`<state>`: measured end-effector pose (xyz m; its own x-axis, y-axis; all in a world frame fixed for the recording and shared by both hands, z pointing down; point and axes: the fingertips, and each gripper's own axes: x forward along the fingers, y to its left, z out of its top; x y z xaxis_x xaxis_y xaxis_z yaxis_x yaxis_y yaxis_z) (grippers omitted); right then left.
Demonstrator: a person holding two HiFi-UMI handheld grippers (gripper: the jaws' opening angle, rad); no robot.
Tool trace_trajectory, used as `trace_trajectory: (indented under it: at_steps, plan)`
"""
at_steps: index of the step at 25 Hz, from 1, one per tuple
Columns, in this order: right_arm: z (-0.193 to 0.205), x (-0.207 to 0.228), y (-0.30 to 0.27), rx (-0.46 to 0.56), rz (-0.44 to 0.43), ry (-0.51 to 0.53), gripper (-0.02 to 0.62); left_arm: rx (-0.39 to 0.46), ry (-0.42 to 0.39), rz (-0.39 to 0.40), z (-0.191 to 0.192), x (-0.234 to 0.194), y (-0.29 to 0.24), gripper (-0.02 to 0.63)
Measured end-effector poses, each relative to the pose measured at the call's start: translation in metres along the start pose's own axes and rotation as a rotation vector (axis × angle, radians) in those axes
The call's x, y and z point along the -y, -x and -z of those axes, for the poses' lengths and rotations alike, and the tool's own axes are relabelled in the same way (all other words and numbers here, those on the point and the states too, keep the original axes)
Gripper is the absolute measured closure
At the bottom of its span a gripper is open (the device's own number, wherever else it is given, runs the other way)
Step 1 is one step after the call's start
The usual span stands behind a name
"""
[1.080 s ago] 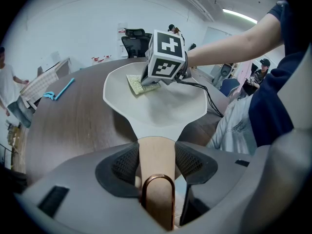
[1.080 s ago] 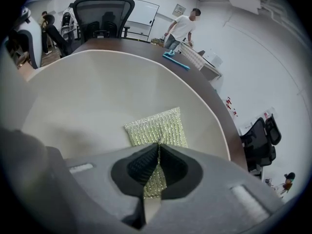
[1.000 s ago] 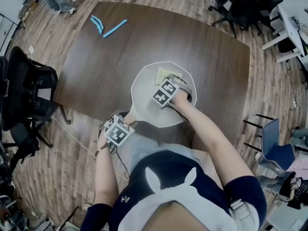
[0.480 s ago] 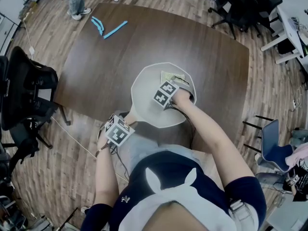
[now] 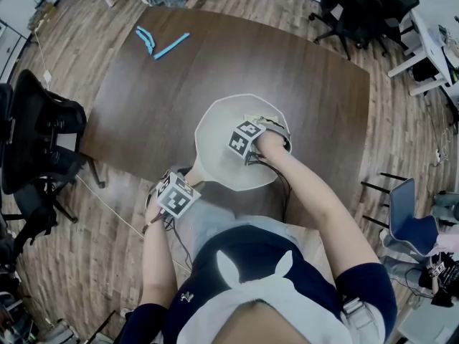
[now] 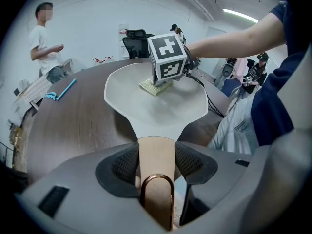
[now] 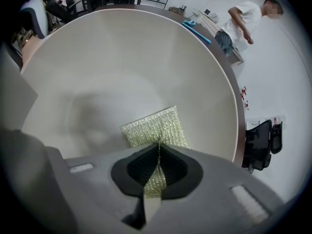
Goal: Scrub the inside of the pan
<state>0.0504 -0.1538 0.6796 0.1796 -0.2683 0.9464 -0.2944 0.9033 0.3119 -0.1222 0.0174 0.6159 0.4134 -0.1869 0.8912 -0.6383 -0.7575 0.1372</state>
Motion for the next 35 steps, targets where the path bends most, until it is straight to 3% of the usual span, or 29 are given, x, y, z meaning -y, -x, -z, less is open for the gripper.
trace_trajectory:
  at_steps: [12,19,24,28,35]
  plan:
    - [0.024,-0.024,0.001,-0.131,-0.171,-0.002,0.585,-0.018,0.019,-0.014,0.003,0.001,0.008,0.380]
    - [0.038,-0.048,-0.001,-0.176,-0.352,-0.012,0.584,-0.015,0.011,-0.014,0.004,0.001,0.006,0.380]
    - [0.050,-0.070,0.015,-0.196,-0.489,-0.094,0.585,-0.012,0.007,-0.014,0.003,0.001,0.004,0.380]
    - [0.044,-0.077,-0.006,-0.147,-0.517,-0.088,0.584,-0.023,0.013,-0.021,0.001,0.002,0.004,0.382]
    - [0.048,-0.095,0.014,-0.162,-0.577,-0.092,0.584,-0.018,0.017,-0.024,0.001,0.001,0.006,0.380]
